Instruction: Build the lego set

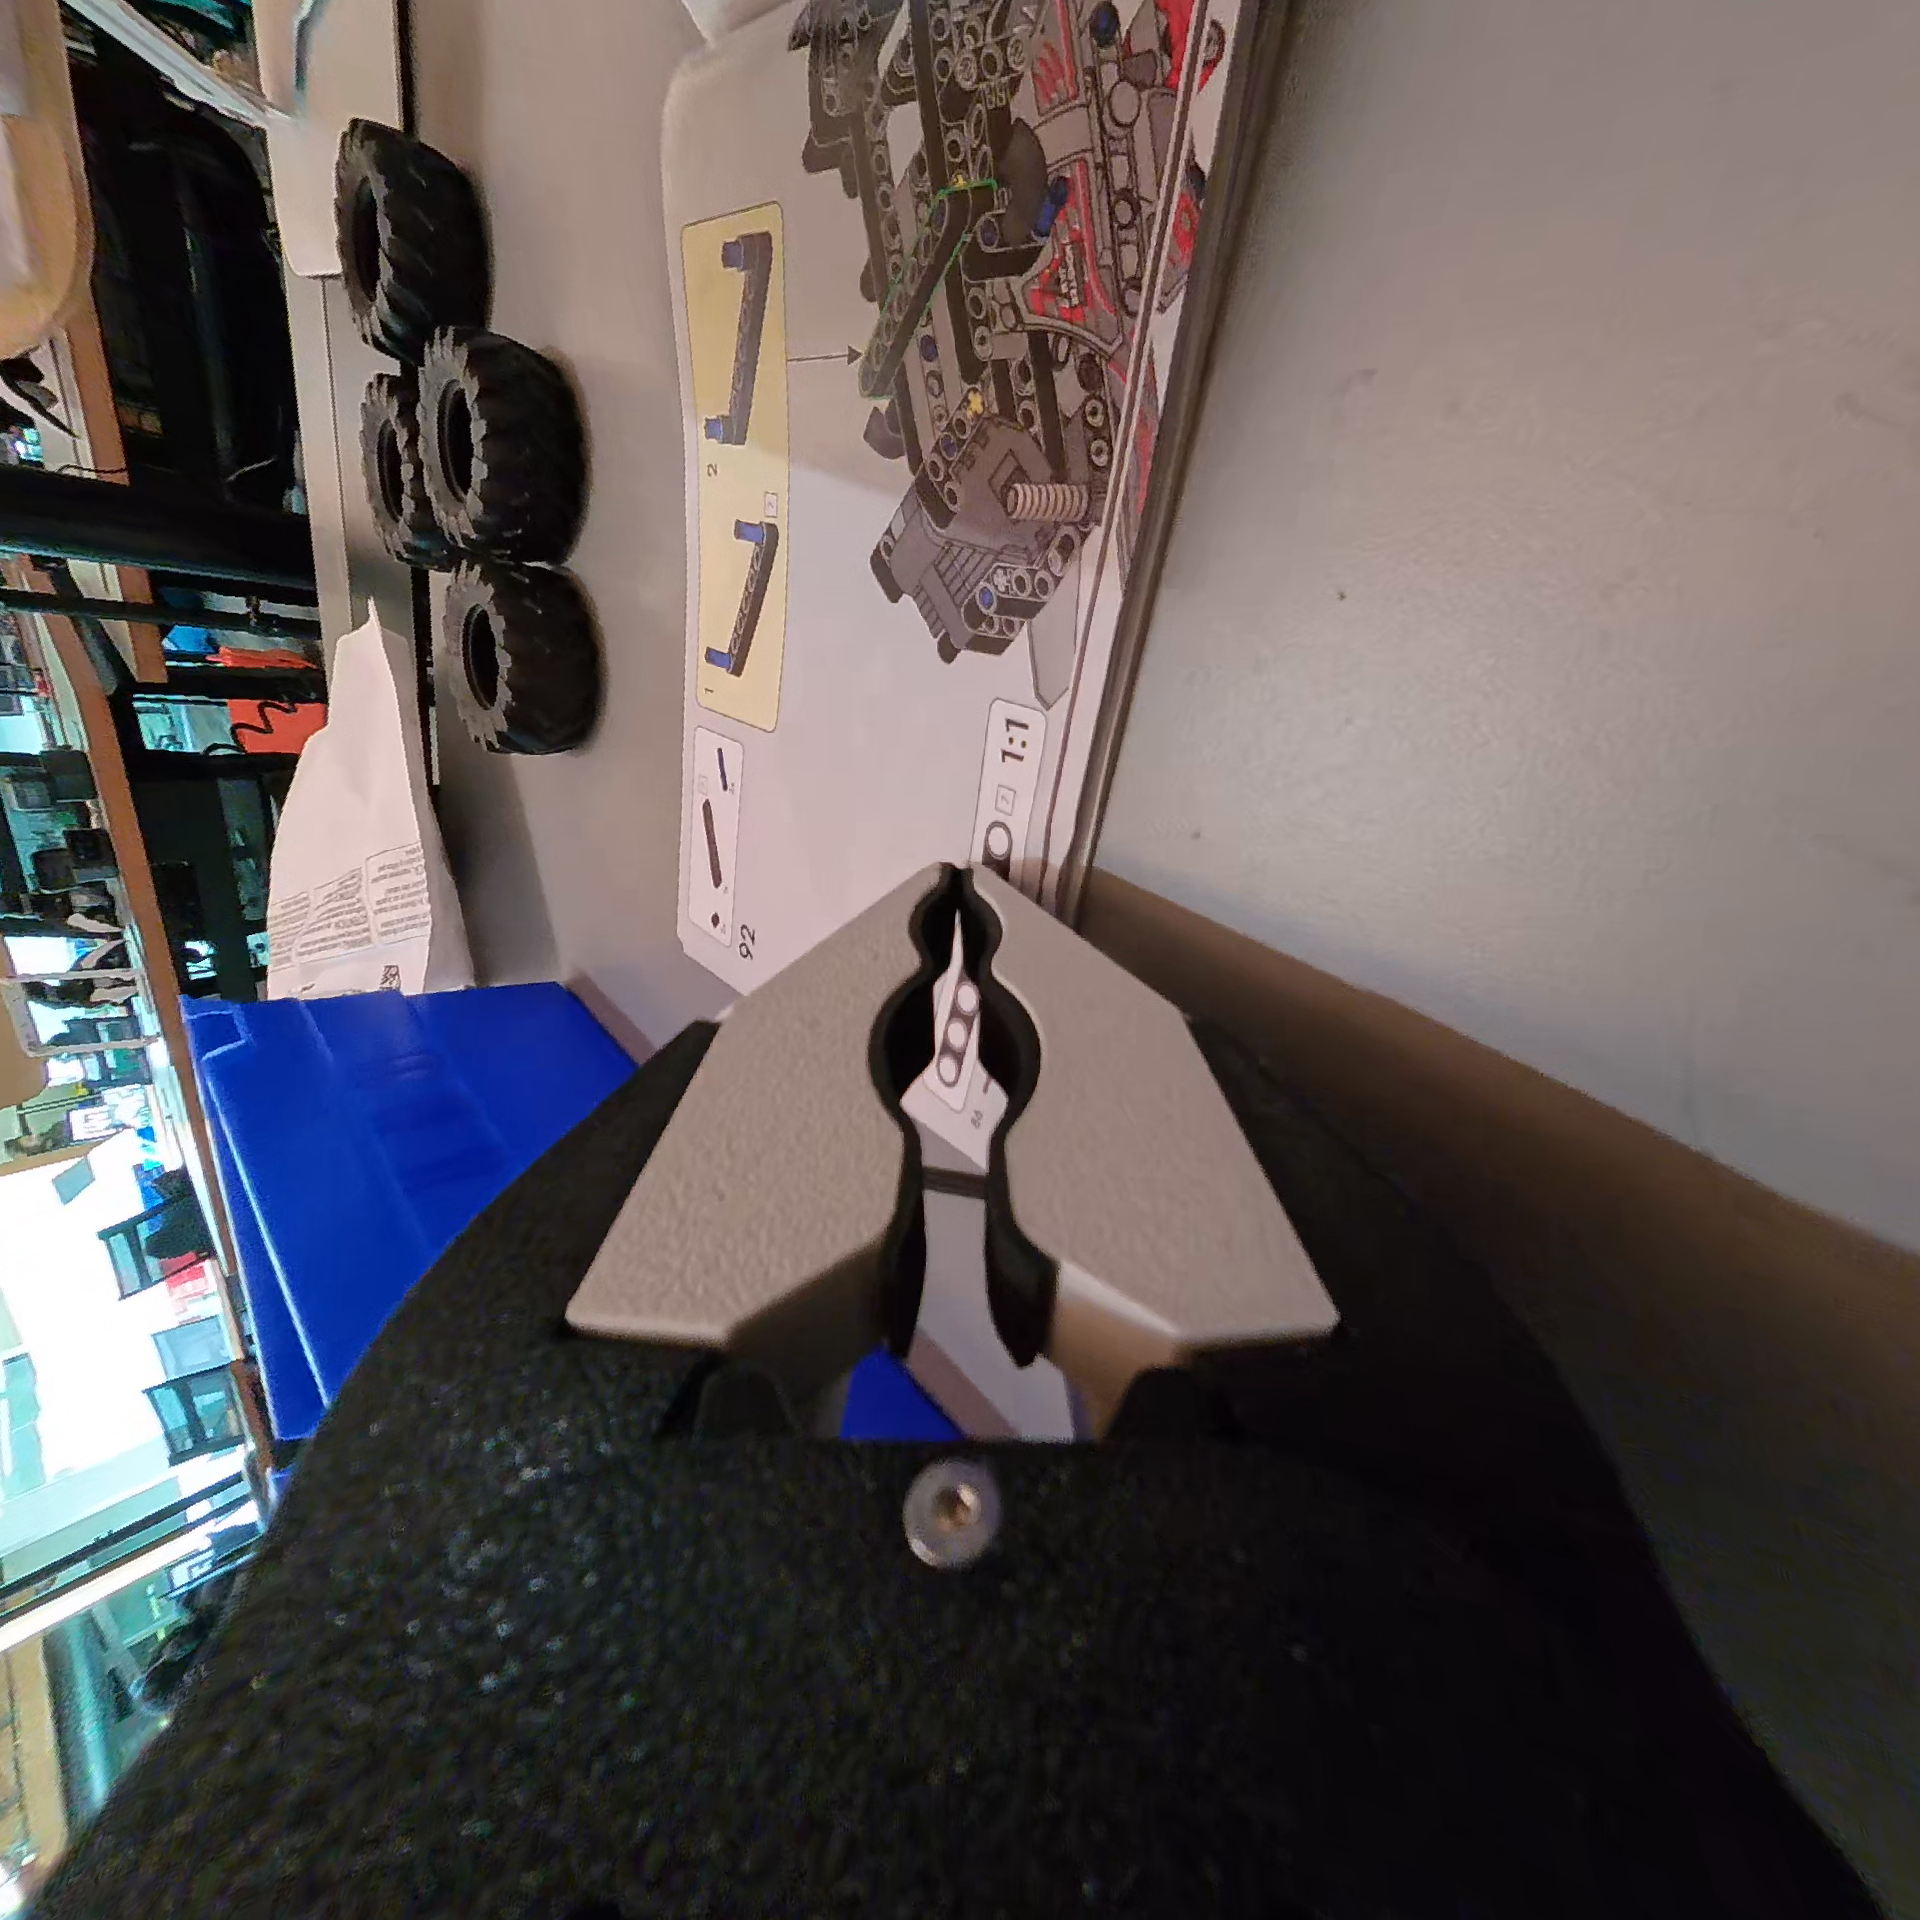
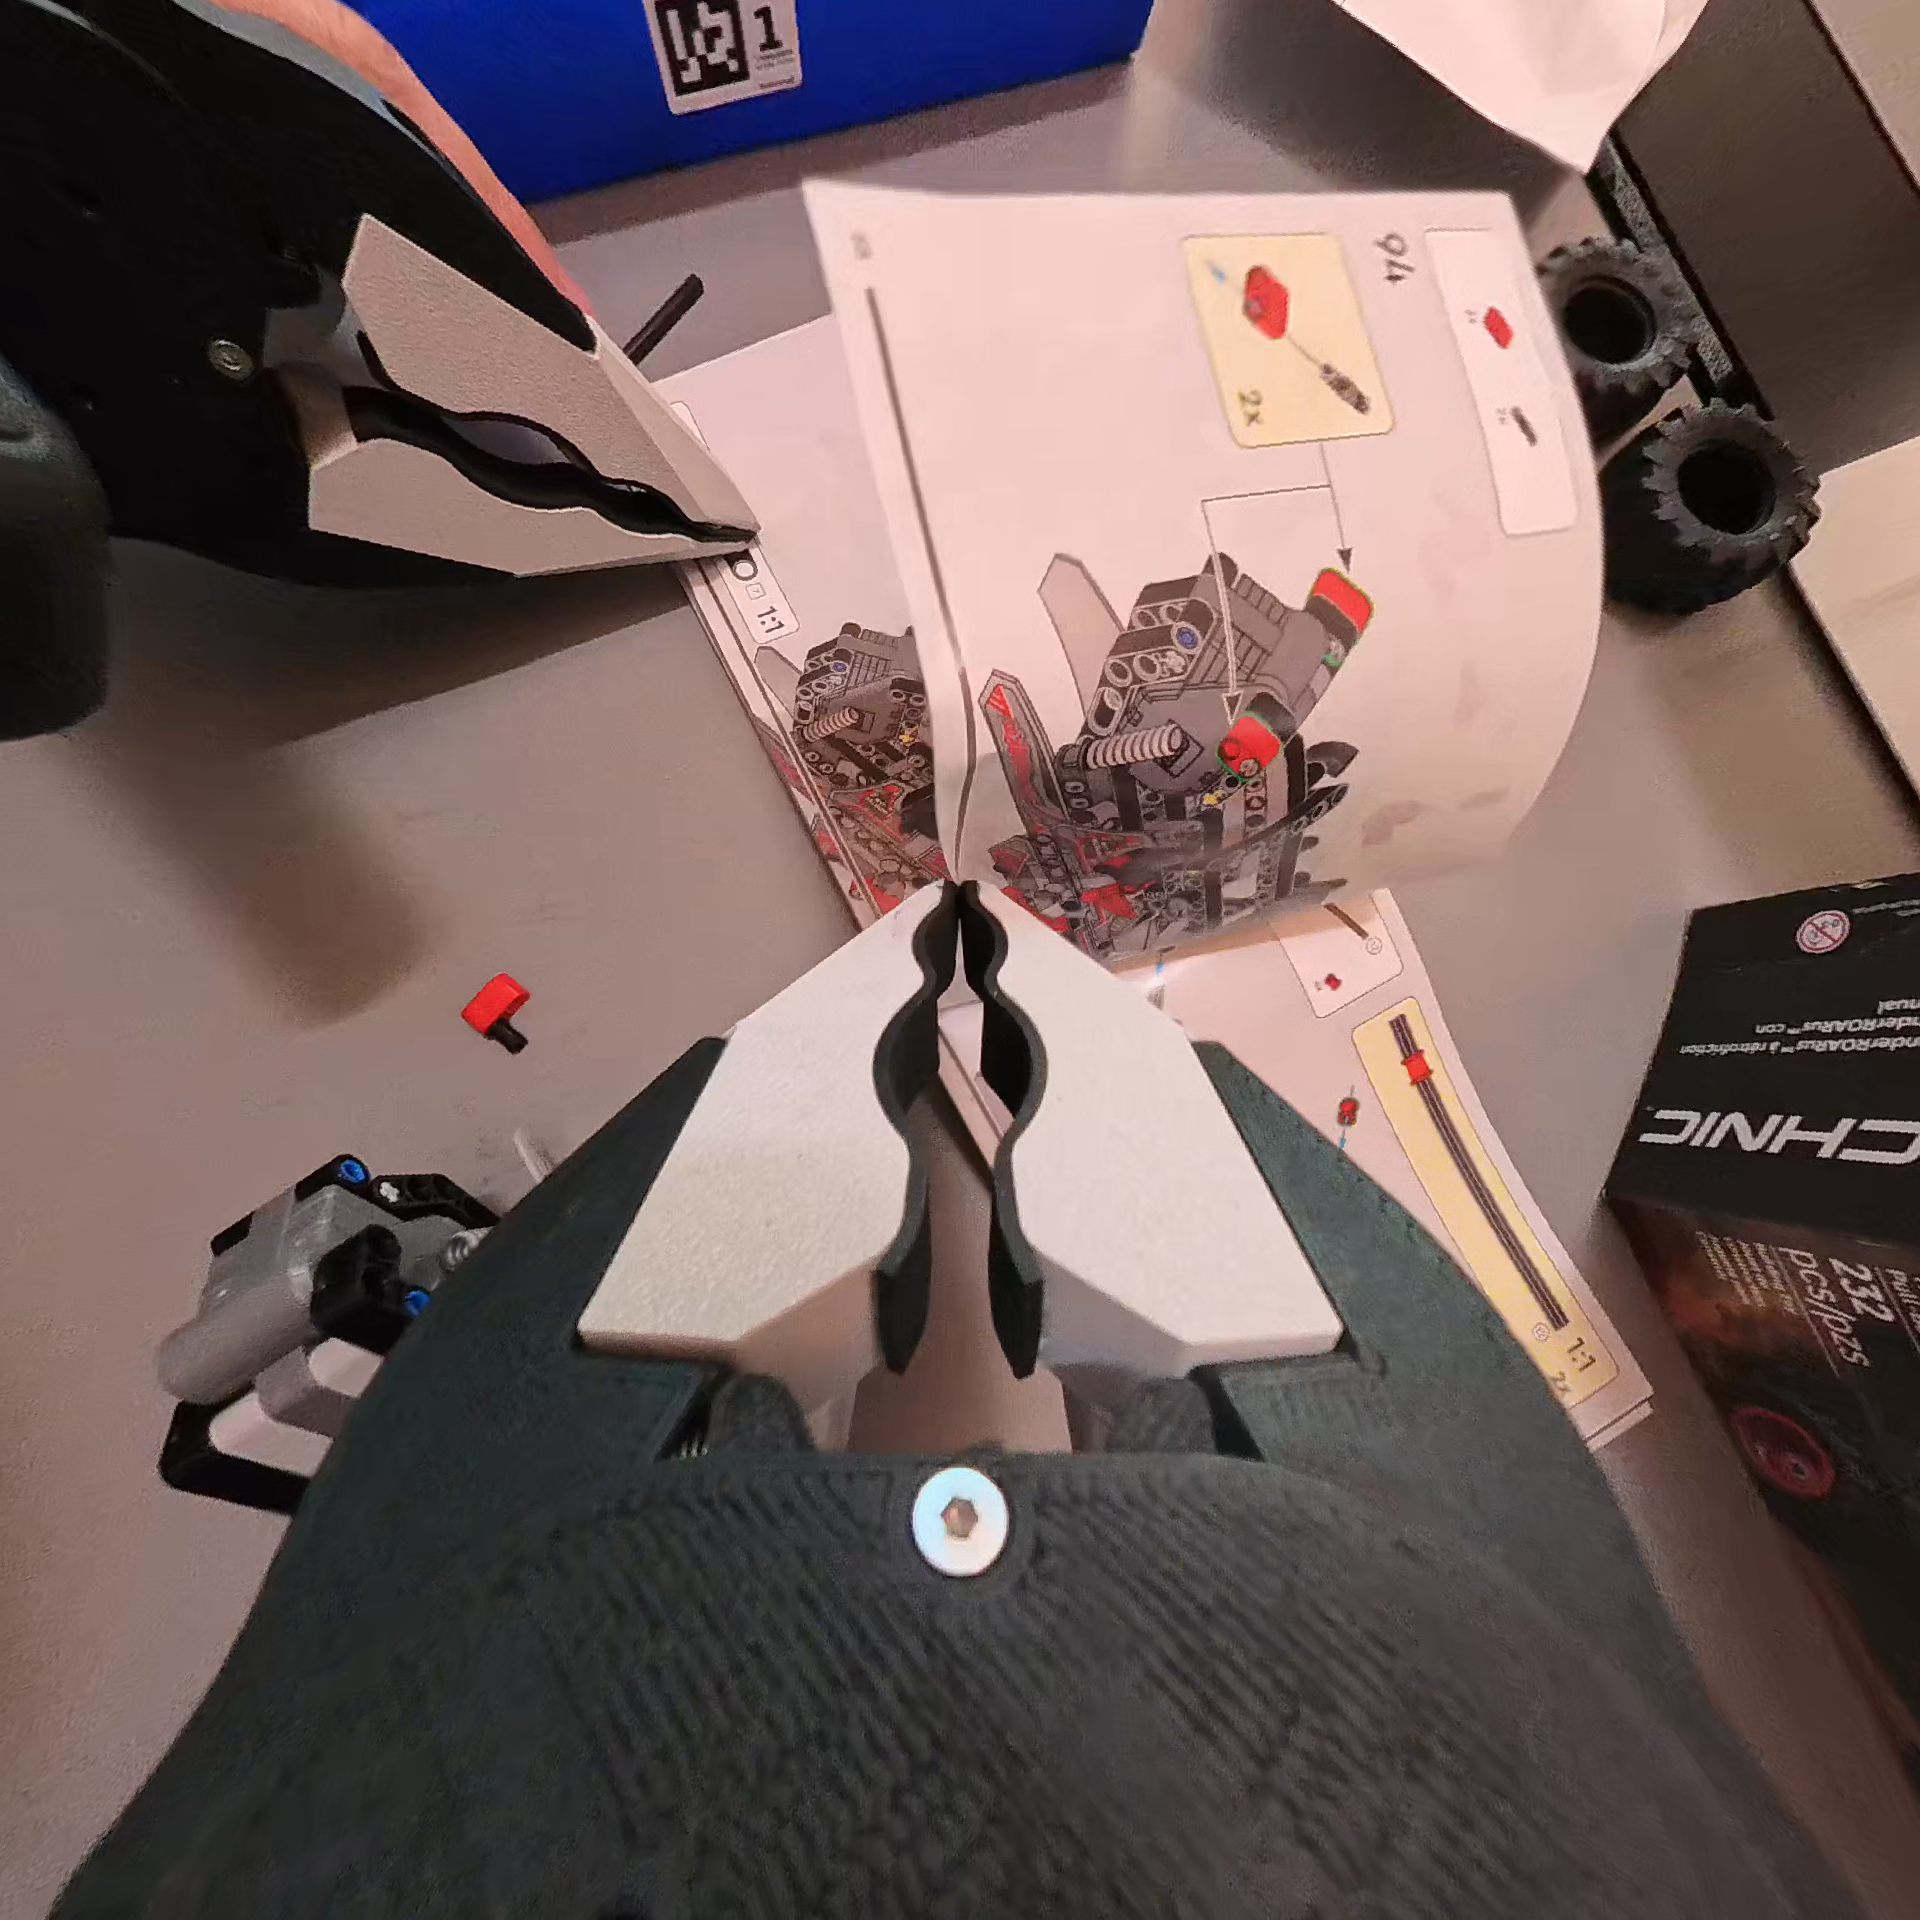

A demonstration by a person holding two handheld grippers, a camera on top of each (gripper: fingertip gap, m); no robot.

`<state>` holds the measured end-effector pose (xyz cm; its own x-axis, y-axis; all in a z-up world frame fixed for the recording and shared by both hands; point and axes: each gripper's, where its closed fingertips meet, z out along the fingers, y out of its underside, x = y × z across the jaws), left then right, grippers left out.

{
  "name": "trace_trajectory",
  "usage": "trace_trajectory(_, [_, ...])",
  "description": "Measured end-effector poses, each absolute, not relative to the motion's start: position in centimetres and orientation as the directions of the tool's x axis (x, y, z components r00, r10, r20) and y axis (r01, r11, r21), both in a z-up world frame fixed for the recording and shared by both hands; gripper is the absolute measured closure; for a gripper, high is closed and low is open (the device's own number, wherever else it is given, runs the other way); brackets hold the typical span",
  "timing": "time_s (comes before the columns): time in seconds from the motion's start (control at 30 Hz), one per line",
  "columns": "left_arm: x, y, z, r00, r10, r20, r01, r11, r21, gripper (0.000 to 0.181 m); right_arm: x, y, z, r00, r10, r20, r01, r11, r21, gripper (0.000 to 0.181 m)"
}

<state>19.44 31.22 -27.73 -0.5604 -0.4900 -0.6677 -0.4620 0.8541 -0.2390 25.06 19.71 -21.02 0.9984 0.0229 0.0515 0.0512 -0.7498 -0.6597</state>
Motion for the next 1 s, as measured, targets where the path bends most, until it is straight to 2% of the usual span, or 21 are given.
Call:
trace_trajectory(0.03, [19.4, 31.3, -27.7, -0.563, -0.483, -0.671, -0.464, 0.856, -0.227, 0.181, 24.9, 19.6, -21.0, 0.999, 0.022, 0.048, 0.048, -0.750, -0.659, 0.181])
trace_trajectory(0.4, [19.1, 31.8, -27.7, -0.594, -0.423, -0.685, -0.454, 0.878, -0.149, 0.181, 22.9, 18.9, -19.8, 0.999, 0.035, 0.026, 0.043, -0.745, -0.666, 0.181])
trace_trajectory(0.6, [19.2, 31.8, -27.7, -0.593, -0.409, -0.693, -0.449, 0.883, -0.137, 0.181, 24.8, 18.9, -21.0, 0.996, 0.030, 0.090, 0.079, -0.787, -0.612, 0.181])
trace_trajectory(0.73, [19.3, 31.8, -27.7, -0.592, -0.414, -0.692, -0.450, 0.882, -0.143, 0.181, 24.9, 19.4, -21.4, 0.998, 0.042, 0.037, 0.056, -0.775, -0.629, 0.181])
trace_trajectory(1.0, [19.4, 31.8, -27.7, -0.589, -0.412, -0.695, -0.449, 0.882, -0.142, 0.181, 25.0, 19.3, -21.9, 0.995, 0.082, 0.051, 0.096, -0.780, -0.618, 0.181])
